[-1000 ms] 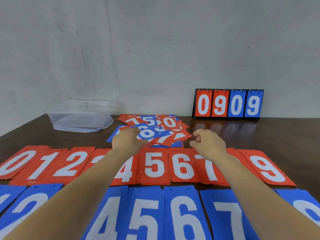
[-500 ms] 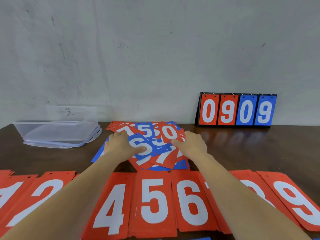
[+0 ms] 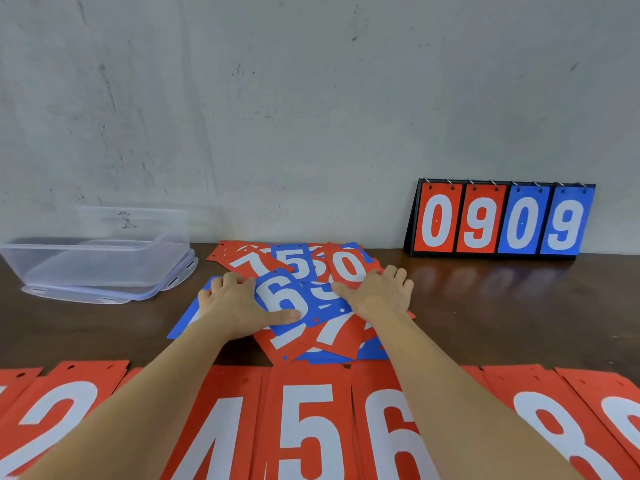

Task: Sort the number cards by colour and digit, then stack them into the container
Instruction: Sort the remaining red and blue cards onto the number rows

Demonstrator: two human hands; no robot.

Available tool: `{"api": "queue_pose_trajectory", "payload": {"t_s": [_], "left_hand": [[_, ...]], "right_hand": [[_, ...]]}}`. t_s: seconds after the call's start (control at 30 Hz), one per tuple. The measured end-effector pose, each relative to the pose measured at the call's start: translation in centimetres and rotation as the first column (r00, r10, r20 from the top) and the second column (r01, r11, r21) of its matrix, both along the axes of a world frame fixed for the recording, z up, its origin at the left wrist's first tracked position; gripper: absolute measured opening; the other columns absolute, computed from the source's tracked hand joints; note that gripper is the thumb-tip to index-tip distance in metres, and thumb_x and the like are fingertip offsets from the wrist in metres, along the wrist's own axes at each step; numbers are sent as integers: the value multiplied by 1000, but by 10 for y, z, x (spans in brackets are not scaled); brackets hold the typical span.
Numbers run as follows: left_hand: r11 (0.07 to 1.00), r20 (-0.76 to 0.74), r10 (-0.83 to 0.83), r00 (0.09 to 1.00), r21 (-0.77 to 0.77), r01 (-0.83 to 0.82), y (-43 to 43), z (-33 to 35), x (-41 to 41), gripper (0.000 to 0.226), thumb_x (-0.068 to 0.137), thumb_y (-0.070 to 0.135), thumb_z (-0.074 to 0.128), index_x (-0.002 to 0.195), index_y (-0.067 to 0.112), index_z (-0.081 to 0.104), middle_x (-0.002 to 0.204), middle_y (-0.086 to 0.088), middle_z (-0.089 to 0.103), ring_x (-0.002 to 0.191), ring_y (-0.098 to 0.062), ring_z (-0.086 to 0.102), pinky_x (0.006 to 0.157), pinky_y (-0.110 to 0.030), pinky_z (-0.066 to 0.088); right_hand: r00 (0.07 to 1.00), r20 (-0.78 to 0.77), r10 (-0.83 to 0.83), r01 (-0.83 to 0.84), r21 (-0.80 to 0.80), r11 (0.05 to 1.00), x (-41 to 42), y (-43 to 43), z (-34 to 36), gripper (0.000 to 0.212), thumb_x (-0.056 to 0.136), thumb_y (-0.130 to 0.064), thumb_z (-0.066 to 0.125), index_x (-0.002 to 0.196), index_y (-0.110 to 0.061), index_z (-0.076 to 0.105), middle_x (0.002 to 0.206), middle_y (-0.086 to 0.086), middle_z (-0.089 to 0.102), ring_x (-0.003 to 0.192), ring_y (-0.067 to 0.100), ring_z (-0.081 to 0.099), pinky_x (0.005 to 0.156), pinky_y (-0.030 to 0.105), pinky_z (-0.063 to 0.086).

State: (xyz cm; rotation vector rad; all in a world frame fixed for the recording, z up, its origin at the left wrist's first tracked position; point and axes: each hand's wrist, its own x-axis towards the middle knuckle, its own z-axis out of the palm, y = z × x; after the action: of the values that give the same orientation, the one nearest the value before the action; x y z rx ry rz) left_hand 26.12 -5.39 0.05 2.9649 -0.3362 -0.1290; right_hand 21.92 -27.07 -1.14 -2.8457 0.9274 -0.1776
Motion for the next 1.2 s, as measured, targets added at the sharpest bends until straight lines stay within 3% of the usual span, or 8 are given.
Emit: {"api": "queue_pose_trajectory", "payload": {"t_s": [0.2,0.37,0.53,0.7,0.8,0.9,1.07,1.2], "left_hand": [[998,39,-20,999,-58,23,0,-2,-4,105,60,92,48,147,34,33,149,1,33,139,-25,27,112,-48,23],[992,111,-38,993,-118,51,-4,-2,-9,102,66,83,57,148,32,27,148,1,35,138,-24,30,112,-47,23],[958,89,-47,995,-278,70,-10,3,-14,113,70,66,71,153,27,6,135,1,55,123,-22,52,109,-43,34],[865,51,-7,999,-501,32,-15,1,-14,116,76,36,80,154,23,-5,117,-9,62,94,-20,61,79,-32,53],[765,30,64,998,-643,-30,-14,-1,-13,110,81,19,77,154,22,-6,101,-14,63,75,-14,57,63,-23,48],[709,22,123,992,-701,-72,-11,-3,-12,107,84,16,75,154,20,-5,78,-2,54,65,-10,51,54,-19,41],[682,-4,156,988,-723,-111,-11,-2,-9,99,84,16,74,154,21,4,111,-10,61,87,-15,56,69,-28,48],[692,5,147,989,-715,-100,-11,-1,-8,91,85,17,73,153,21,14,127,-12,57,100,-22,60,68,-28,49]], "right_hand": [[999,46,14,-11,-51,999,-3,5,3,68,83,-74,46,123,-20,59,140,8,43,131,26,35,106,41,29],[991,129,39,-34,-43,998,-5,10,3,67,86,-65,52,136,-21,47,136,7,47,125,25,42,103,38,32],[973,220,66,-86,84,993,-5,8,4,72,85,-55,63,141,-19,36,138,5,49,126,24,45,104,37,34],[966,198,164,-155,-59,986,-13,6,9,46,93,-49,55,124,-15,54,118,3,62,107,19,58,85,29,48],[955,198,222,-201,-122,972,-19,2,9,36,96,-43,52,122,-19,57,110,0,65,97,15,62,75,25,49],[945,165,282,-258,-153,954,-23,-1,13,41,96,-39,52,133,-21,48,118,1,63,101,17,62,77,27,49],[909,51,413,-384,-284,879,-27,-8,18,42,98,-30,49,138,-20,40,121,3,61,102,19,62,76,27,48],[896,10,444,-415,-333,846,-28,-10,18,38,100,-32,45,137,-21,42,120,2,62,100,18,63,73,27,47]]}}
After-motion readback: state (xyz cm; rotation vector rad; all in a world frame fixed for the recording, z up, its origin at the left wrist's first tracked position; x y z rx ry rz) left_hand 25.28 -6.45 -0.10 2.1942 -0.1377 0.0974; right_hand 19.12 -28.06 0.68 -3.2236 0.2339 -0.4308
